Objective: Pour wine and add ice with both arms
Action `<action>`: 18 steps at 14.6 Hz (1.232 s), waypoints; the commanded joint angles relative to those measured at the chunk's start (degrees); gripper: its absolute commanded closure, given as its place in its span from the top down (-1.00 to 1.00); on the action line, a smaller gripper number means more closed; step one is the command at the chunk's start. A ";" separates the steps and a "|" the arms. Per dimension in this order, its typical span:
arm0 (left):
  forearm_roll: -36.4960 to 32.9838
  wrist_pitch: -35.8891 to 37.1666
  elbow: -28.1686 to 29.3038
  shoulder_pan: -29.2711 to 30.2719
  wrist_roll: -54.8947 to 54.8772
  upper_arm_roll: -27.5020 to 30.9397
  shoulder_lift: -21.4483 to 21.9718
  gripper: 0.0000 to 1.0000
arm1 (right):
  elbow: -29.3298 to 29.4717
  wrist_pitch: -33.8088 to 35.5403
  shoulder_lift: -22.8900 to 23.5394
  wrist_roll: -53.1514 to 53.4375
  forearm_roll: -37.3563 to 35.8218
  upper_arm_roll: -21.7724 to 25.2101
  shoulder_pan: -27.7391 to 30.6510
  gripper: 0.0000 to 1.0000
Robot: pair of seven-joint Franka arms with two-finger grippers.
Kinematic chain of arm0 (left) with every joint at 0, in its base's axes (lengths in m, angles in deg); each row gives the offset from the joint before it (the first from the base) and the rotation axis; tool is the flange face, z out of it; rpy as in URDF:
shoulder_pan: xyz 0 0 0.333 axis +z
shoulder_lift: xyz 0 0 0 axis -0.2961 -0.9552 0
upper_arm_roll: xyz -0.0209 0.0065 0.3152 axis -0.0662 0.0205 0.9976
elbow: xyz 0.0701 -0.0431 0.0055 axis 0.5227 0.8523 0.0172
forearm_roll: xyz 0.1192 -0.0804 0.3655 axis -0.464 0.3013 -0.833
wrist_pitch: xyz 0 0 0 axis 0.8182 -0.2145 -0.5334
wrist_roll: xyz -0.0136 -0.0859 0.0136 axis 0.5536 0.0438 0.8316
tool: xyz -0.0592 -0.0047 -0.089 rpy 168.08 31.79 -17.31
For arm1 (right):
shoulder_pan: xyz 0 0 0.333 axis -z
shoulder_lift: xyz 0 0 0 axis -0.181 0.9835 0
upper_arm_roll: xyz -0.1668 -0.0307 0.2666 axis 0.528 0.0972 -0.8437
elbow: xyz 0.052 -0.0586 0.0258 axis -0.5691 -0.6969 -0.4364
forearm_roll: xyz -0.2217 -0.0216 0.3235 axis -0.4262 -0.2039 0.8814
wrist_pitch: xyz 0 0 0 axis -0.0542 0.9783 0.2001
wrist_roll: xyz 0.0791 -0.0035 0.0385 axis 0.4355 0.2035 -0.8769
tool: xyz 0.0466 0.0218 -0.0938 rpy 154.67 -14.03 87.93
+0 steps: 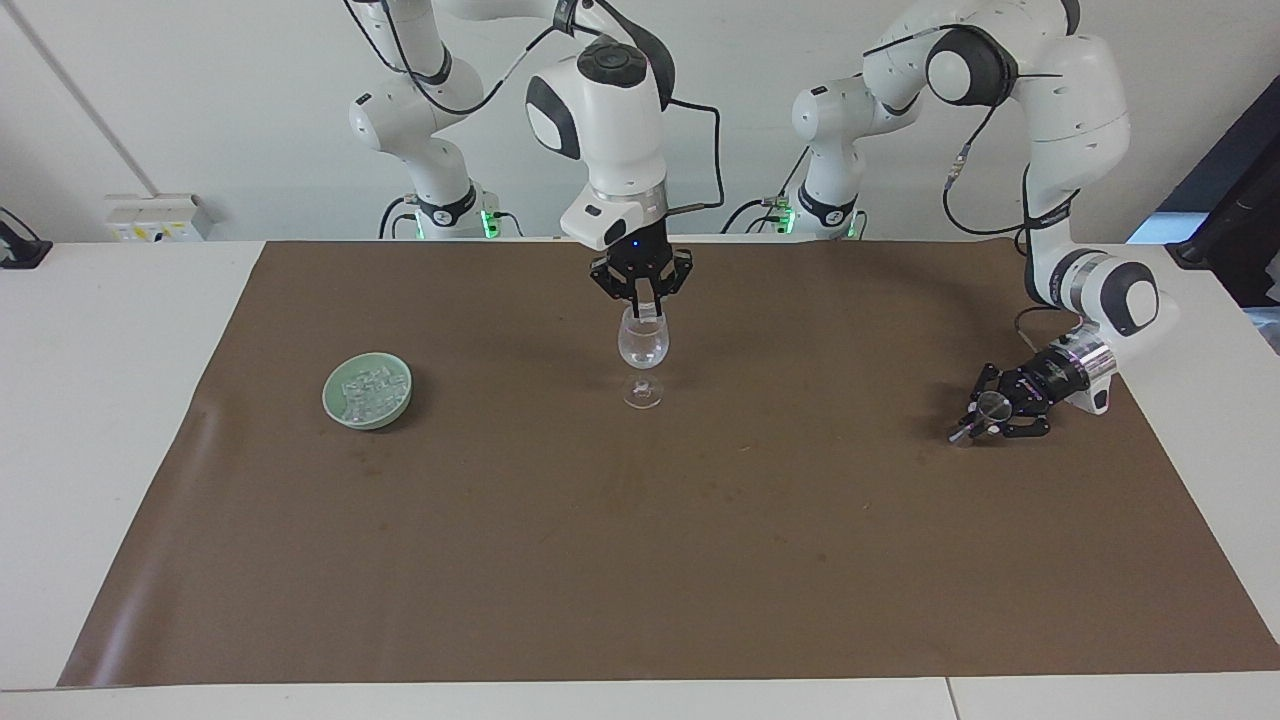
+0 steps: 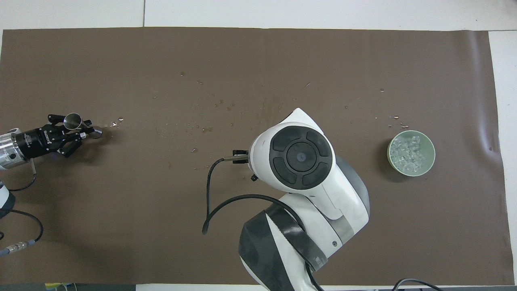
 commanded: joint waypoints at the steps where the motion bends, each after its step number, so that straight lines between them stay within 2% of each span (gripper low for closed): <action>1: 1.09 -0.55 0.86 -0.23 -0.48 0.12 0.42 1.00 | -2.23 0.33 -2.15 2.77 -0.63 0.07 -0.42 -0.33; 4: -1.27 0.60 -0.54 0.47 -0.75 0.38 0.59 1.00 | -2.22 0.69 -2.24 4.27 -0.37 -0.02 -0.42 -0.07; 9: -15.67 -0.55 -8.08 0.56 -3.03 0.73 0.77 1.00 | 1.64 4.55 -1.62 3.22 -0.89 0.42 0.98 -0.03; 10: -18.23 -0.55 -9.93 0.47 -3.03 0.74 0.86 1.00 | 1.99 4.64 -1.88 2.52 -0.98 0.60 2.81 0.09; 11: -21.91 0.06 -12.56 0.12 -3.03 0.82 0.94 1.00 | 2.25 4.82 -2.24 1.21 -1.16 0.51 5.44 0.30; 13: -33.49 1.21 -19.06 -0.67 -3.12 0.47 1.03 1.00 | 2.26 6.48 -3.29 -3.35 -1.16 0.51 10.10 0.60; 14: -37.46 1.65 -20.48 -2.24 -3.38 0.47 1.90 1.00 | 2.26 7.36 -3.82 -6.07 -1.16 0.51 12.65 0.87; 15: -40.54 0.95 -20.67 -4.08 -3.99 0.56 3.30 1.00 | 2.17 8.15 -4.26 -8.71 -1.16 0.51 15.29 1.00; 18: -50.65 -1.33 -20.58 -9.44 -14.32 0.56 8.40 1.00 | 1.91 12.27 -6.19 -14.35 -1.07 0.69 20.49 1.00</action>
